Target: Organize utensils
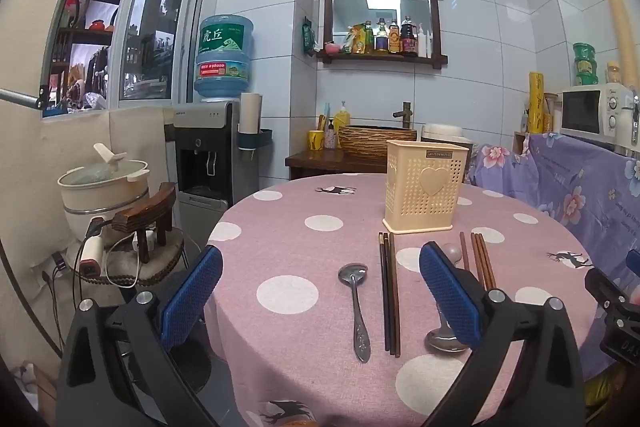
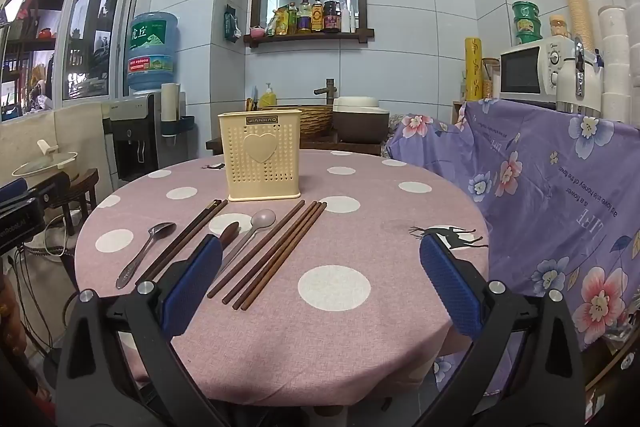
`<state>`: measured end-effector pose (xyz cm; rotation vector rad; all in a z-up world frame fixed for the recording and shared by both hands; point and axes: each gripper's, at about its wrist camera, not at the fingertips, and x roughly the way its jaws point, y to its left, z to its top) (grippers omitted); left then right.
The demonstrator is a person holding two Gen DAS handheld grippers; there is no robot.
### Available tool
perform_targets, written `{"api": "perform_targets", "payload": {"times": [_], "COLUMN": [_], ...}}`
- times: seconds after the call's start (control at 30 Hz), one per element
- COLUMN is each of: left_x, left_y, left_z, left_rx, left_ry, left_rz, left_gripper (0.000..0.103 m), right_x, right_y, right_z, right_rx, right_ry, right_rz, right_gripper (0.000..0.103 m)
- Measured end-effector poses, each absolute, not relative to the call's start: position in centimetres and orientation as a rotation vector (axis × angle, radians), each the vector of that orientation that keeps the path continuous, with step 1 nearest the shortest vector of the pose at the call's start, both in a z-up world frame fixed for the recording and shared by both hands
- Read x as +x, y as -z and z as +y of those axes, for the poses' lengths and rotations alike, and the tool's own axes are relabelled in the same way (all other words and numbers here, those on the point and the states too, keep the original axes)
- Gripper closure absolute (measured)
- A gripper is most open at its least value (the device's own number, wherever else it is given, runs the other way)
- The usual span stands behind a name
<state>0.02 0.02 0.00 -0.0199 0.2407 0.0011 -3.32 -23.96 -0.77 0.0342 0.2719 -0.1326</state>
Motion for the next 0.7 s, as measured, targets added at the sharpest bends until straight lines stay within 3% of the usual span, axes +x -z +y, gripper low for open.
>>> {"api": "perform_targets", "payload": {"times": [0.7], "left_x": [0.08], "left_y": [0.16], "left_z": [0.1], "left_rx": [-0.01], "left_ry": [0.007], "left_rz": [0.247], "left_gripper": [0.005], "right_x": [-3.19], "right_y": [0.73], "right_z": [-24.0], "right_rx": [0.033], "right_ry": [0.133], "right_rz": [0.27], "right_gripper": [0.005]}}
